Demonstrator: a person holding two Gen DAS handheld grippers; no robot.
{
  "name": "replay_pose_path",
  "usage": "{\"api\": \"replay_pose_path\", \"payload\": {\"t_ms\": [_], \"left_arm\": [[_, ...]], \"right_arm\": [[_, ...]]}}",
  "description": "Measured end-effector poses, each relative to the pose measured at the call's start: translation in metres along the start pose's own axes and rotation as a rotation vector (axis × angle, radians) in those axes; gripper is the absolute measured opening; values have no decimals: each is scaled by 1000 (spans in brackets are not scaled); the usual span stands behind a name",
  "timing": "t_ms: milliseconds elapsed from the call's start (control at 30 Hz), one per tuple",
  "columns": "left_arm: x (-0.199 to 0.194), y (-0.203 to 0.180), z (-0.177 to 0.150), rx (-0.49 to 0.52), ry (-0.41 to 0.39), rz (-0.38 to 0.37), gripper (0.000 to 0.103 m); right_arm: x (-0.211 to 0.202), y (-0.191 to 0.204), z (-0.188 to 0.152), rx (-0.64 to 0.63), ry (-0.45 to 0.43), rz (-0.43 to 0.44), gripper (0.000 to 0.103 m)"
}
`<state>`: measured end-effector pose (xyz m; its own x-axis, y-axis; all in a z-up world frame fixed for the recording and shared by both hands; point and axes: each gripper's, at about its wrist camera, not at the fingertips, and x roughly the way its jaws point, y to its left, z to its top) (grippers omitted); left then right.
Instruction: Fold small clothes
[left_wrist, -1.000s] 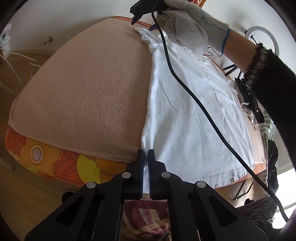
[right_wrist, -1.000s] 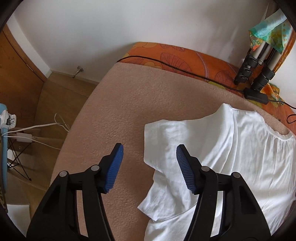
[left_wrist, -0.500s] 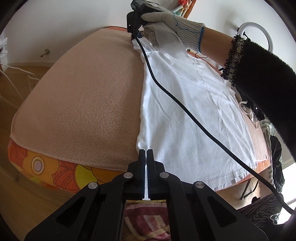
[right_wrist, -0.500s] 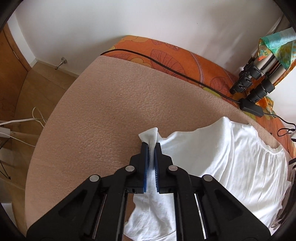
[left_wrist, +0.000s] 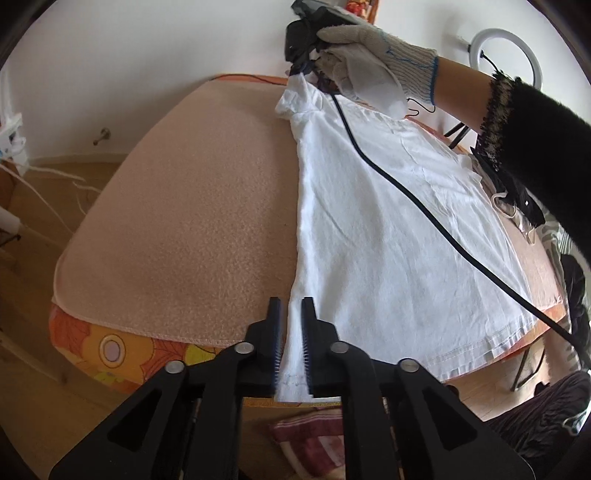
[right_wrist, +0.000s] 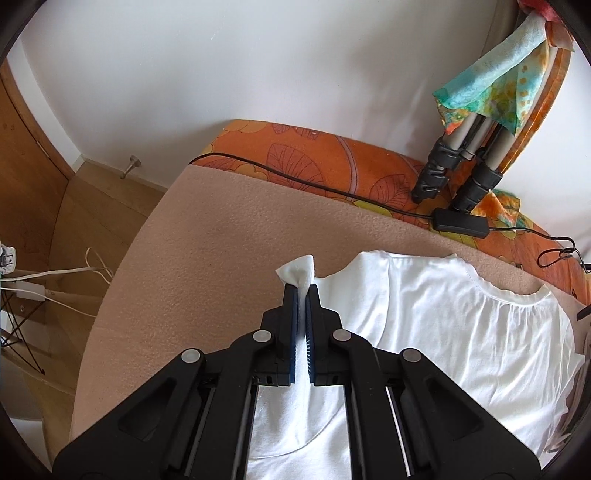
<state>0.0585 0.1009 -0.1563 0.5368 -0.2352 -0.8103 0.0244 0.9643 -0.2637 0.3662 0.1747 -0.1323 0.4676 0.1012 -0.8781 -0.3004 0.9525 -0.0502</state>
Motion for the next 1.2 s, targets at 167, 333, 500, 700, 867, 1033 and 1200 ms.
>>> {"api": "replay_pose_path", "payload": {"t_ms": [167,333,500,700,867,1033,1200], "left_arm": [[12,-6,-2,26,63,1,32],[18,-25,-7,126,45,38,1],[-1,-26,1,98,-22,-86,1],[-20,-60,8,156,-74,-156,1],[-16,-95,8,236,-63,-220,1],[2,-122,9,274,-19,-258,1],[21,-144,2,309,38,-278,1]], "right_arm": [[4,6,-1,-8,4,3,5],[1,5,1,-17,-4,6,5],[-7,-1,1,-35,-25,13,5],[-31,-27,-1,-18,-63,29,5],[-50,-65,-8,24,-87,6,5],[-57,-109,-24,54,-88,-39,5],[-44,-148,-33,87,-56,-61,5]]}}
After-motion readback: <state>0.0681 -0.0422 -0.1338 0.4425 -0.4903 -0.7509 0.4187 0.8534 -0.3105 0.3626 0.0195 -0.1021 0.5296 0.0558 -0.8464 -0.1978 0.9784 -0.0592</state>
